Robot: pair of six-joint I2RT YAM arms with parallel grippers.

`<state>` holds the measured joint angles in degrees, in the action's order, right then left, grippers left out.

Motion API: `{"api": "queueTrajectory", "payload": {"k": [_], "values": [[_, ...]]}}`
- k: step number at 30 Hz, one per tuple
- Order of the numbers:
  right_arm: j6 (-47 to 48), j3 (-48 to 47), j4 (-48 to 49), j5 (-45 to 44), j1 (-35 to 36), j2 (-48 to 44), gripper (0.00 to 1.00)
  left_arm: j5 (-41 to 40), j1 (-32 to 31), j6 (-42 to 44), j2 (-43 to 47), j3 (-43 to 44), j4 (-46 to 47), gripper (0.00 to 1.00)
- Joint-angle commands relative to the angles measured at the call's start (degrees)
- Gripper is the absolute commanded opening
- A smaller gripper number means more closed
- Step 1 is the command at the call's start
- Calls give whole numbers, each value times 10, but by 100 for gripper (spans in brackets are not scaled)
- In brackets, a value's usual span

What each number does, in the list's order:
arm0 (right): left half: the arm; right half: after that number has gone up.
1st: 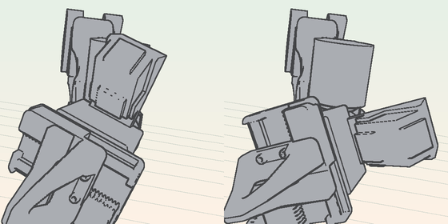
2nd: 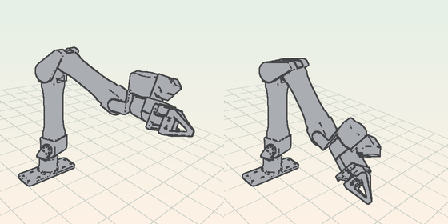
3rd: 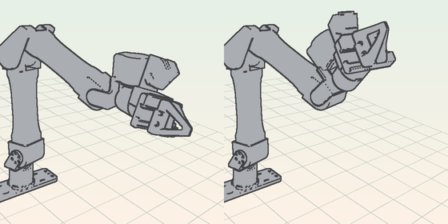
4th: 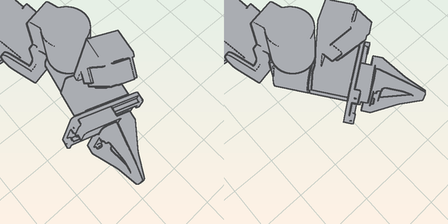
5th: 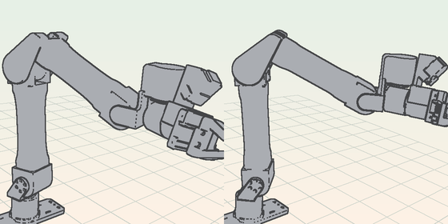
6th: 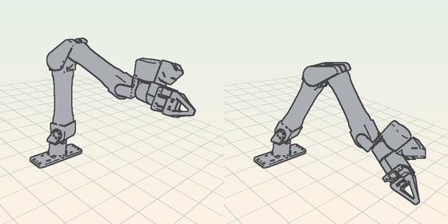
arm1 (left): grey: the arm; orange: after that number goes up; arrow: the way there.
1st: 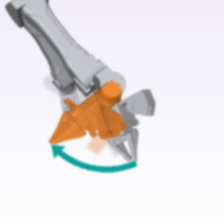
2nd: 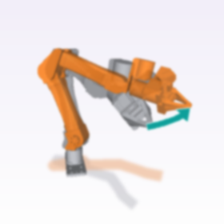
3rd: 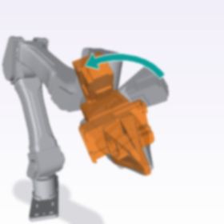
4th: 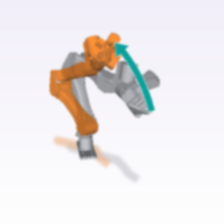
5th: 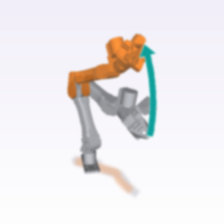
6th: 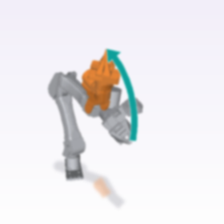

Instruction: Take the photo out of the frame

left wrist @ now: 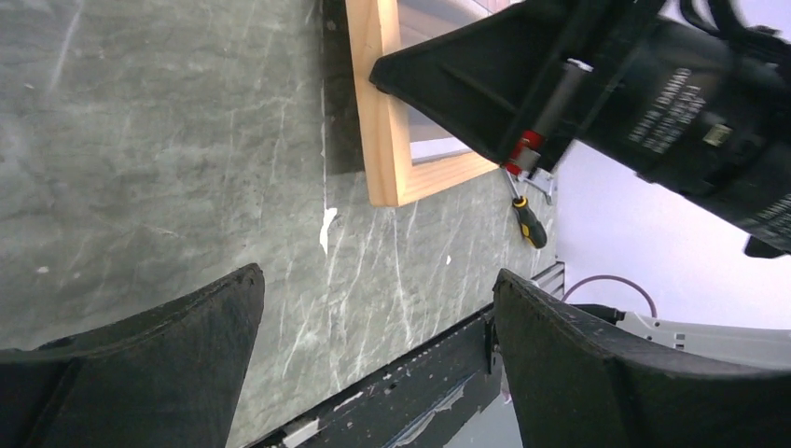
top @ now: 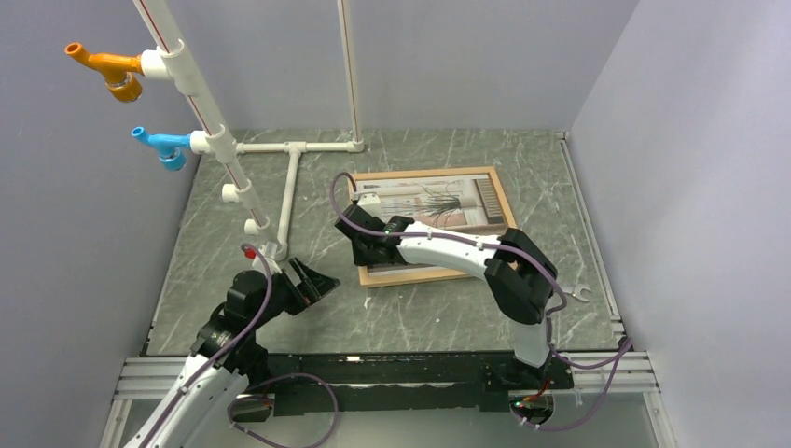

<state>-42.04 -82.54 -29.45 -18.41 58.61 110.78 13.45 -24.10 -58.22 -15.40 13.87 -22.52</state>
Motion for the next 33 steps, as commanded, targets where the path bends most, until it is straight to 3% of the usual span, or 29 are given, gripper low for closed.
{"api": "queueTrajectory", "payload": {"k": [1,8,14,25,33], "values": [[22,9,111,114,-2,-62,0,40,-2,-25,-46,-23,142,93],[-22,-23,99,153,-8,-58,0,81,-2,-27,-104,-57,267,79],[-37,-27,110,181,-14,-60,0,68,-2,9,-108,-68,286,80],[-65,-9,129,238,-26,-84,0,84,-2,43,-224,-75,401,75],[-73,-6,140,261,-32,-82,0,98,-6,18,-280,-84,498,58]]}}
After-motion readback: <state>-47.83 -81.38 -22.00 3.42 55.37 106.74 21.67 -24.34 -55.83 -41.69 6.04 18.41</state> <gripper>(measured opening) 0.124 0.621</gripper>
